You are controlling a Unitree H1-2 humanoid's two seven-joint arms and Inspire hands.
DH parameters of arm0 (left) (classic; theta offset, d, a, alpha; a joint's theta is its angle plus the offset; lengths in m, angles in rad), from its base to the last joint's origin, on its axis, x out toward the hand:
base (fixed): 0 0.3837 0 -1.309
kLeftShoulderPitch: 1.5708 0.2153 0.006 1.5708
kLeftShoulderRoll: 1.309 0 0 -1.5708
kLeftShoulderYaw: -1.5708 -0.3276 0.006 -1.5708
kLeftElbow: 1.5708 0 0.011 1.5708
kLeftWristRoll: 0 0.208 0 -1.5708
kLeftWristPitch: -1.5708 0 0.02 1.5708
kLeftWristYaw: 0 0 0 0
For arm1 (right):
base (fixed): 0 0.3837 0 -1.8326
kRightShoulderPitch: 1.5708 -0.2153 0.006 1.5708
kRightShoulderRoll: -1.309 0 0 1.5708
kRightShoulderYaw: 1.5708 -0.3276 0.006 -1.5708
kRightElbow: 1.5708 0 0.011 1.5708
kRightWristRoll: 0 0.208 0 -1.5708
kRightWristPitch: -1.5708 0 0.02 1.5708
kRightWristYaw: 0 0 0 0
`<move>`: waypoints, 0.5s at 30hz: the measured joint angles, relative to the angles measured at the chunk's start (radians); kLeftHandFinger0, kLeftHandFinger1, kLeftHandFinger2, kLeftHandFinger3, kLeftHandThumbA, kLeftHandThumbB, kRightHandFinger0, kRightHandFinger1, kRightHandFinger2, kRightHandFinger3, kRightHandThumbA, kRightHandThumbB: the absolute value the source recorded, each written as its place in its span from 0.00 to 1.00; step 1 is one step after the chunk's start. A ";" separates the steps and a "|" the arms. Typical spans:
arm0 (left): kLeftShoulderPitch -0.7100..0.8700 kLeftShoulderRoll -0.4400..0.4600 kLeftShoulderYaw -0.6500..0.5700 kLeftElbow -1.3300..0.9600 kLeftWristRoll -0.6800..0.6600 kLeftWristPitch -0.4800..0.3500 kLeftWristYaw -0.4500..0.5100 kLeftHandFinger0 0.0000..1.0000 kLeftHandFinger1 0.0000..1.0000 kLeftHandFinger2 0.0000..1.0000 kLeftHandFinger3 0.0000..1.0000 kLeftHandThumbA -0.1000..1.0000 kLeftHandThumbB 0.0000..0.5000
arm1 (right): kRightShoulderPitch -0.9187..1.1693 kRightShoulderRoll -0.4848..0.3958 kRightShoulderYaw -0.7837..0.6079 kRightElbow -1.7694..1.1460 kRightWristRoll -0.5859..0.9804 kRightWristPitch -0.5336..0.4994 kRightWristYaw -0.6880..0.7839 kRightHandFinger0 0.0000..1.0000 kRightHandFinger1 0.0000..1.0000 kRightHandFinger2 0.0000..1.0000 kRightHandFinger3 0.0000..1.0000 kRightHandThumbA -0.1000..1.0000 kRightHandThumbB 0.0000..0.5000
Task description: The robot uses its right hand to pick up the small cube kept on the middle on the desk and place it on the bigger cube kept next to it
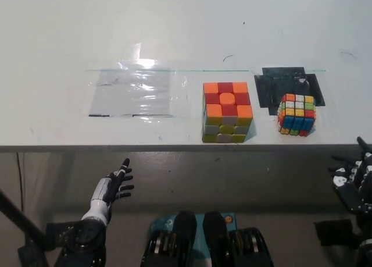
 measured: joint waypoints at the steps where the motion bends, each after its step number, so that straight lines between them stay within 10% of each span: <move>1: 0.000 0.000 0.000 0.000 0.000 -0.001 0.001 0.76 0.70 0.76 0.73 0.86 0.00 | 0.000 0.000 0.000 -0.015 0.004 0.010 0.002 0.48 0.50 0.59 0.99 0.18 0.22; 15: 0.000 0.002 0.000 0.000 0.000 -0.009 0.010 0.83 0.75 0.77 0.73 0.87 0.00 | -0.043 -0.089 0.002 -0.214 0.008 0.124 0.042 0.43 0.47 0.57 1.00 0.18 0.28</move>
